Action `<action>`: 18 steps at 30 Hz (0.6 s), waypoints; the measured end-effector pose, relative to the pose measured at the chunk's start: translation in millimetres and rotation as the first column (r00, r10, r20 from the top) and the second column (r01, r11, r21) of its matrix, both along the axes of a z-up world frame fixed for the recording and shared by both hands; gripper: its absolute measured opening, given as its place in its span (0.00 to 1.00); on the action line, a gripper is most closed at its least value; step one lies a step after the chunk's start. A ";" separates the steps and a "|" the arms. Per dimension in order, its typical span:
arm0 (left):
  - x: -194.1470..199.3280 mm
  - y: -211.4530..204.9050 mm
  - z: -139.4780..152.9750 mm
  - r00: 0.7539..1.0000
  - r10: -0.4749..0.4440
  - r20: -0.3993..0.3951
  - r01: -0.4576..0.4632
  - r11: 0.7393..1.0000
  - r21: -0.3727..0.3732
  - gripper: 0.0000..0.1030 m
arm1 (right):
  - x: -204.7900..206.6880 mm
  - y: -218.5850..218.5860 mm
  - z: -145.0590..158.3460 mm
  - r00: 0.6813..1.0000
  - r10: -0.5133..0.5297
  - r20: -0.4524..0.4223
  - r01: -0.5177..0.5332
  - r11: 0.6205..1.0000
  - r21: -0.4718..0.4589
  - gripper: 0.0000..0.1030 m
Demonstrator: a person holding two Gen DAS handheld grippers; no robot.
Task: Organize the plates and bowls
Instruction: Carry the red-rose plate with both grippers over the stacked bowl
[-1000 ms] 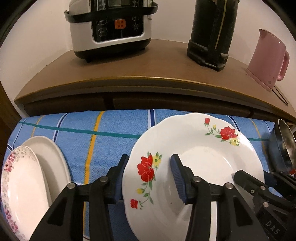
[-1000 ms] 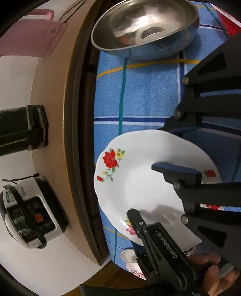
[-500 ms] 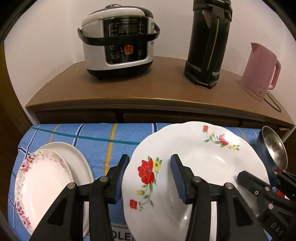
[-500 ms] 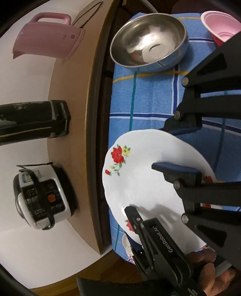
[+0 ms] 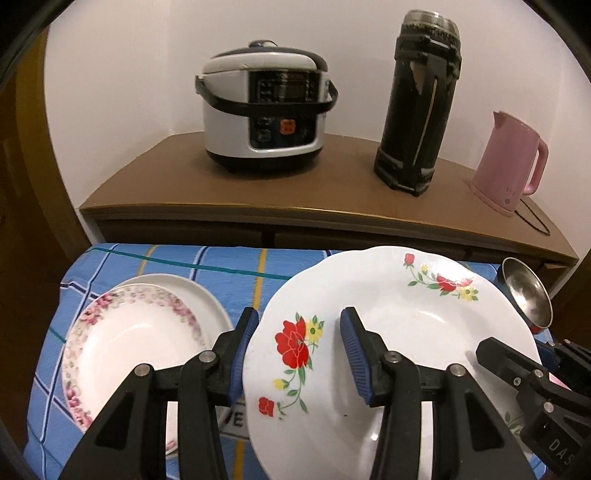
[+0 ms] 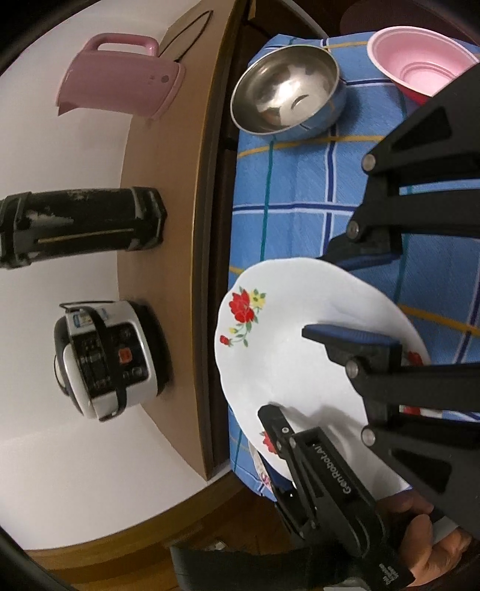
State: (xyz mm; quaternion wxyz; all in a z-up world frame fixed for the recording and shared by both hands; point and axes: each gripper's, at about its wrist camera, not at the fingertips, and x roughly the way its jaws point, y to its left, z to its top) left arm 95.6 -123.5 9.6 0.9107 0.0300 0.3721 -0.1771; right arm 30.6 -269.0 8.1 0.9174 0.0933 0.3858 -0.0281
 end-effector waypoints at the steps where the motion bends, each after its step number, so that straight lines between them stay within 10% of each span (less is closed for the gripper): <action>1: -3.0 4.4 2.4 1.000 0.002 0.004 -0.002 1.000 -0.004 0.48 | -2.2 3.3 1.2 1.000 0.002 0.004 -0.002 1.000 -0.001 0.27; 18: -31.5 81.7 20.0 0.997 0.071 0.043 -0.070 0.997 -0.040 0.48 | -30.2 74.9 19.6 0.997 0.052 0.056 -0.052 0.999 -0.001 0.27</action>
